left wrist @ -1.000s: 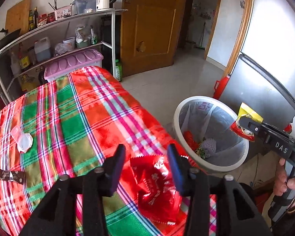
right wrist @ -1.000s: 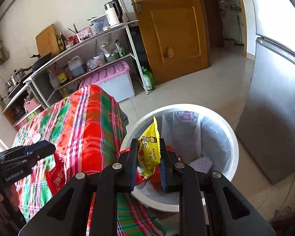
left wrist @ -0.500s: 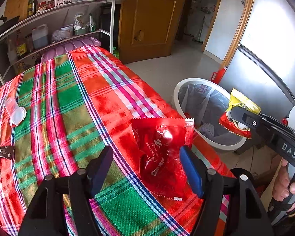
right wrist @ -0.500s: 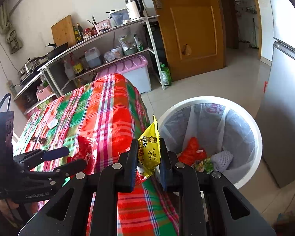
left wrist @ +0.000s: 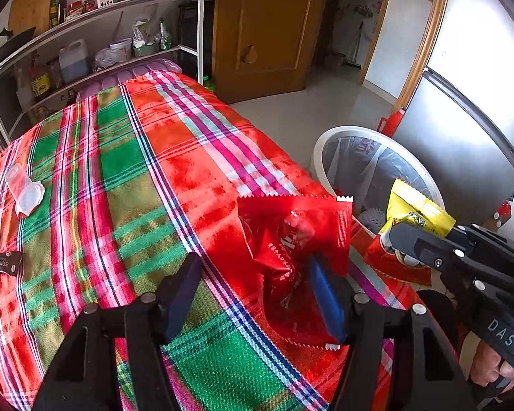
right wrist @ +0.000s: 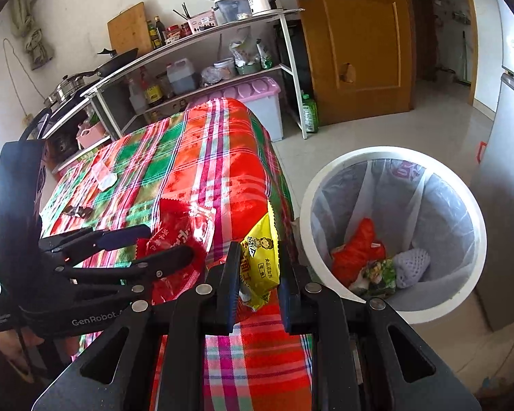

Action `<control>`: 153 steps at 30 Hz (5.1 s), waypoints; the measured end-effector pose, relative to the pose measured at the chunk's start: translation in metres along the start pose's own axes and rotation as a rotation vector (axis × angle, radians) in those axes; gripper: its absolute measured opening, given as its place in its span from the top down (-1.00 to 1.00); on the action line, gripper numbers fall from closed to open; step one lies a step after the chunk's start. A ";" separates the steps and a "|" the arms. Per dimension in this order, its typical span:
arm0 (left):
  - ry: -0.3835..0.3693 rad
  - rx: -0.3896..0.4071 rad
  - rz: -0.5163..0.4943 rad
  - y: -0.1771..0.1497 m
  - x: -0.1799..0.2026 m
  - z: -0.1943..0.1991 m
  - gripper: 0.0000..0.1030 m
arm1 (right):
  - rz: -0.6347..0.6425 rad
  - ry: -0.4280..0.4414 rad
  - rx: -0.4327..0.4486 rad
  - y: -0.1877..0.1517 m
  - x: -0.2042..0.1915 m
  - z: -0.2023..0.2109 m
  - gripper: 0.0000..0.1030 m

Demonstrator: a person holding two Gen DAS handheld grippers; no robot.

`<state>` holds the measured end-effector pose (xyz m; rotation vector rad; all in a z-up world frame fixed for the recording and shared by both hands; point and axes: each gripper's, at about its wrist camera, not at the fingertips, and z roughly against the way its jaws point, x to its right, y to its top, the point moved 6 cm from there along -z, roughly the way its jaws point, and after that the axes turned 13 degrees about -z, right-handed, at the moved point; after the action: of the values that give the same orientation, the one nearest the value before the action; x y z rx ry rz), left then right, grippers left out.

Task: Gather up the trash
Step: 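Carry the yellow wrapper and red wrapper in both tools over the bin, then open both tools to drop the two wrappers into the bin, then move both open tools back over the table toward the cup and coffee stick, then close the right tool on the clear plastic cup while the left tool grips the brown coffee stick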

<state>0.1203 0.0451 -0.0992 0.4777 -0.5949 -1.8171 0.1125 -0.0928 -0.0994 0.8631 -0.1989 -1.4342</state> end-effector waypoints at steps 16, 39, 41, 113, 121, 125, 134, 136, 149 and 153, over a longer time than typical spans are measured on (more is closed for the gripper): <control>0.022 0.023 -0.029 0.003 0.001 0.006 0.68 | -0.007 -0.006 -0.002 -0.001 0.002 -0.001 0.62; -0.077 0.126 -0.047 0.062 0.040 0.020 0.70 | -0.089 -0.058 0.101 0.031 0.049 0.034 0.62; -0.089 0.128 -0.060 0.072 0.050 0.016 0.70 | -0.099 -0.079 0.113 0.038 0.061 0.039 0.62; 0.231 0.122 0.322 -0.048 -0.130 0.093 -0.50 | 0.068 0.027 0.056 0.038 -0.051 -0.002 -0.01; 0.287 0.068 0.400 -0.085 -0.187 0.093 -0.55 | 0.168 0.088 -0.004 0.029 -0.113 -0.039 -0.02; 0.291 0.052 0.405 -0.089 -0.205 0.083 -0.55 | 0.233 0.101 -0.053 0.021 -0.145 -0.064 -0.02; 0.261 0.012 0.455 -0.084 -0.231 0.055 -0.61 | 0.303 0.102 -0.108 0.014 -0.190 -0.108 -0.02; 0.266 -0.026 0.470 -0.086 -0.234 0.046 -0.61 | 0.321 0.102 -0.110 0.015 -0.198 -0.114 -0.02; 0.316 -0.076 0.392 -0.096 -0.241 0.049 -0.51 | 0.338 0.116 -0.138 0.018 -0.221 -0.135 -0.02; 0.320 -0.086 0.387 -0.105 -0.244 0.058 -0.46 | 0.343 0.124 -0.148 0.016 -0.227 -0.141 -0.02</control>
<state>0.0829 0.3146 -0.1098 0.5403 -0.3562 -1.3582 0.1697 0.1689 -0.1027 0.7523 -0.1375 -1.0589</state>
